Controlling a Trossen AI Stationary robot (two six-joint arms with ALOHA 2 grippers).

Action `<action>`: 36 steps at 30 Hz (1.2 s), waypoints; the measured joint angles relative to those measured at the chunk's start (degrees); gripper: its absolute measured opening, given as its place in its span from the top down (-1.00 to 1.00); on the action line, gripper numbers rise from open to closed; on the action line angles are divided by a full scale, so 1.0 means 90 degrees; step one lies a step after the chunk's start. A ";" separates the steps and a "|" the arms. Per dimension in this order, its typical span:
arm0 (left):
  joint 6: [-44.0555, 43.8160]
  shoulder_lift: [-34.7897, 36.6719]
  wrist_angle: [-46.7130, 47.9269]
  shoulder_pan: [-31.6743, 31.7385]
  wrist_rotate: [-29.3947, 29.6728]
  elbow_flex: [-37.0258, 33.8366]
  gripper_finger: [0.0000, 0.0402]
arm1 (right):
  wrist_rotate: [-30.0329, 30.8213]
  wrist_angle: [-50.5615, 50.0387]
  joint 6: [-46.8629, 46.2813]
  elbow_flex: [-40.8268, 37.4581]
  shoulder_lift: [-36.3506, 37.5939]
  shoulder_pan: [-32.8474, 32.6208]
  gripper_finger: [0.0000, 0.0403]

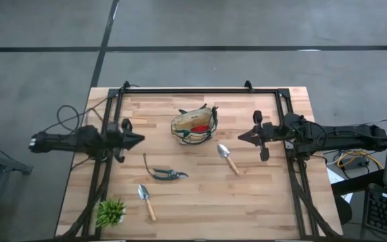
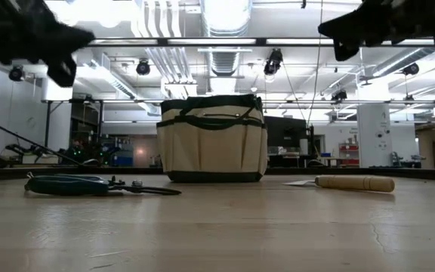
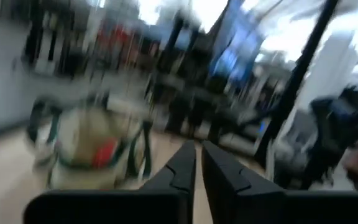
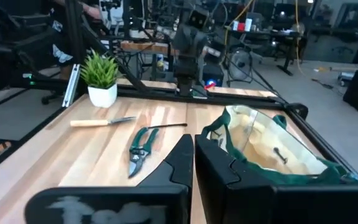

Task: Pick & Place Garden tools in Gardening bag
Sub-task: Put the green shear scissors into the brown gardening bag

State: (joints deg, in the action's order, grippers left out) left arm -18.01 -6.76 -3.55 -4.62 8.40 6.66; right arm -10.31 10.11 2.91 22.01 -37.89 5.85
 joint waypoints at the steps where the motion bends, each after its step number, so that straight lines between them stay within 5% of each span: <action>1: -0.0168 -0.0138 0.0203 -0.0004 0.0005 0.0013 0.81 | 0.0000 -0.0002 -0.0025 -0.0024 0.0000 0.0007 0.96; 13: -0.0368 -0.2374 0.2520 -0.0148 -0.0124 0.1241 0.62 | 0.0668 0.0429 -0.0186 -0.0304 -0.0058 0.0025 0.96; 19: 0.0294 -0.3527 0.3758 -0.0544 -0.1287 0.2024 0.62 | 0.0668 0.0432 -0.0197 -0.0304 -0.0061 0.0024 0.96; 36: 0.0373 -0.5776 0.4014 -0.1236 -0.1258 0.2447 0.76 | 0.0667 0.0463 -0.0177 -0.0329 -0.0305 0.0024 0.96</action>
State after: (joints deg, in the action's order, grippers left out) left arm -14.66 -58.75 32.58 -15.75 -2.92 28.69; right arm -4.30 14.28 1.32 19.05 -40.63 6.07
